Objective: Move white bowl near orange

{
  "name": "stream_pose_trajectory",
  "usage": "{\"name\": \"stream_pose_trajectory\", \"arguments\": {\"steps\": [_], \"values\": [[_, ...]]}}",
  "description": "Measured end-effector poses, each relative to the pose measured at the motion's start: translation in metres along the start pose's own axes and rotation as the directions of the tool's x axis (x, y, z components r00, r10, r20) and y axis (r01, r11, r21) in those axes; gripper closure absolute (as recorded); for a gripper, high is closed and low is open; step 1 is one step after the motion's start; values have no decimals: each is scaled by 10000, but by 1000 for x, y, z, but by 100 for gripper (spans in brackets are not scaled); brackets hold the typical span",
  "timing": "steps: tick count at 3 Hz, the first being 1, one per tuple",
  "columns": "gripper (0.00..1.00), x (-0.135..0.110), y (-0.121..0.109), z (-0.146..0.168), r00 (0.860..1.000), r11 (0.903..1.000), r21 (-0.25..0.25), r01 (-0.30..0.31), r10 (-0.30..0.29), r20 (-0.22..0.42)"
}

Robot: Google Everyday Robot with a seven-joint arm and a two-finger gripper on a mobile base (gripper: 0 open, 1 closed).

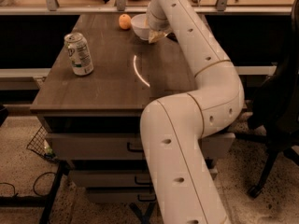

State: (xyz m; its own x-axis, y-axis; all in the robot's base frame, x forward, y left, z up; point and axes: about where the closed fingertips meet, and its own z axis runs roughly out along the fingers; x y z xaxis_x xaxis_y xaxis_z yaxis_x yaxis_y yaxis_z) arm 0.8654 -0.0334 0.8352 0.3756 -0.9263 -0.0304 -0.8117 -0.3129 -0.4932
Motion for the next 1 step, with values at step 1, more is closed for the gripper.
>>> {"name": "stream_pose_trajectory", "arguments": {"steps": [1], "values": [[0, 0, -1, -2, 10000, 10000, -1, 0, 0, 1]]}}
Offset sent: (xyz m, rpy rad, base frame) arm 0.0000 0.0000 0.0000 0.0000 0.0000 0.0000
